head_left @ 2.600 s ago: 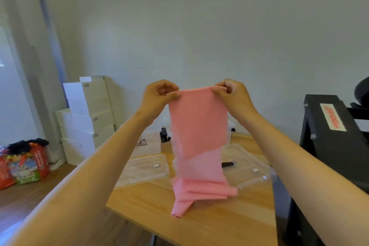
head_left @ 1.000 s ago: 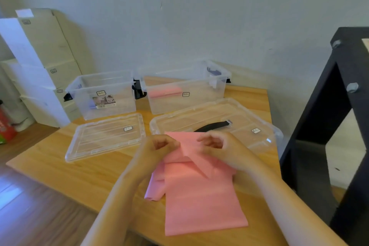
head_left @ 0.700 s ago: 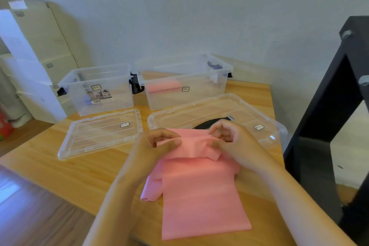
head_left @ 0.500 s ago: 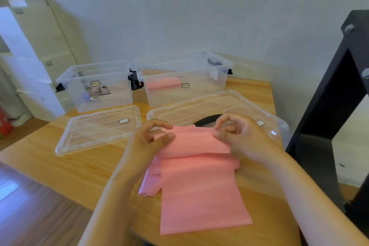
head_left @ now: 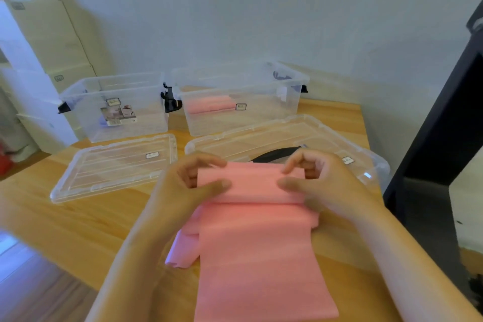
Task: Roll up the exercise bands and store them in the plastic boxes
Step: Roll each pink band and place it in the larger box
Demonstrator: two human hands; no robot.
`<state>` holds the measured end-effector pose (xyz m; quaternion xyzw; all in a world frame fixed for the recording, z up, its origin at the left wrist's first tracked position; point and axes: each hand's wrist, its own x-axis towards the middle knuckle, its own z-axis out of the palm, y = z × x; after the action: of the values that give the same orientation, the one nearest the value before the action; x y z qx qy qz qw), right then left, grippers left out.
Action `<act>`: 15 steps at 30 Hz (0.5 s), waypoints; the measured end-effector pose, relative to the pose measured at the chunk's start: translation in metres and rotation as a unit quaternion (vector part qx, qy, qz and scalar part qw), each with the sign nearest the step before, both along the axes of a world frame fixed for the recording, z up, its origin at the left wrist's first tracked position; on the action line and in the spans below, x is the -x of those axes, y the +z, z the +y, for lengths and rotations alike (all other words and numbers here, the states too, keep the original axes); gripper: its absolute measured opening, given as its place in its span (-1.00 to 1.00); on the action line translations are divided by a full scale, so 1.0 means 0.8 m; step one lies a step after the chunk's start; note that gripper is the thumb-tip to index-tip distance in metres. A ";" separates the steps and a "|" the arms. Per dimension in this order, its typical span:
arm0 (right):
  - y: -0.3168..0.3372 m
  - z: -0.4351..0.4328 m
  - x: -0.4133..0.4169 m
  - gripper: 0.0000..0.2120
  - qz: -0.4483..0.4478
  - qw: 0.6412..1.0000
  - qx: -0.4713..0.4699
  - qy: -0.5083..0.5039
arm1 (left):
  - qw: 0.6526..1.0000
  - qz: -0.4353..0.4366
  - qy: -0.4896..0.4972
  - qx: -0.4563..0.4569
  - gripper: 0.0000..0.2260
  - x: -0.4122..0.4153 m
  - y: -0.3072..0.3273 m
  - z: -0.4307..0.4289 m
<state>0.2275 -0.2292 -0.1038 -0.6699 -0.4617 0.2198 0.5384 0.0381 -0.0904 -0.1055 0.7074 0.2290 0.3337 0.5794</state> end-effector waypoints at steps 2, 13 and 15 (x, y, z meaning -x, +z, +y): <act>-0.001 0.000 -0.003 -0.84 0.017 1.000 -0.022 -0.008 | 1.000 0.011 0.009 0.003 -0.73 -0.005 -0.001 0.004; 0.004 -0.002 -0.016 -0.91 0.095 0.992 -0.072 0.041 | 0.999 -0.002 -0.013 0.038 -0.83 -0.015 -0.001 0.012; 0.004 -0.003 -0.017 -0.84 0.111 0.991 -0.064 0.039 | 0.999 -0.008 -0.009 0.041 -0.83 -0.013 -0.002 0.014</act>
<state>0.2408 -0.2318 -0.1003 -0.5870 -0.4378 0.2832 0.6194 0.0485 -0.0790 -0.1075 0.6825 0.2311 0.3248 0.6126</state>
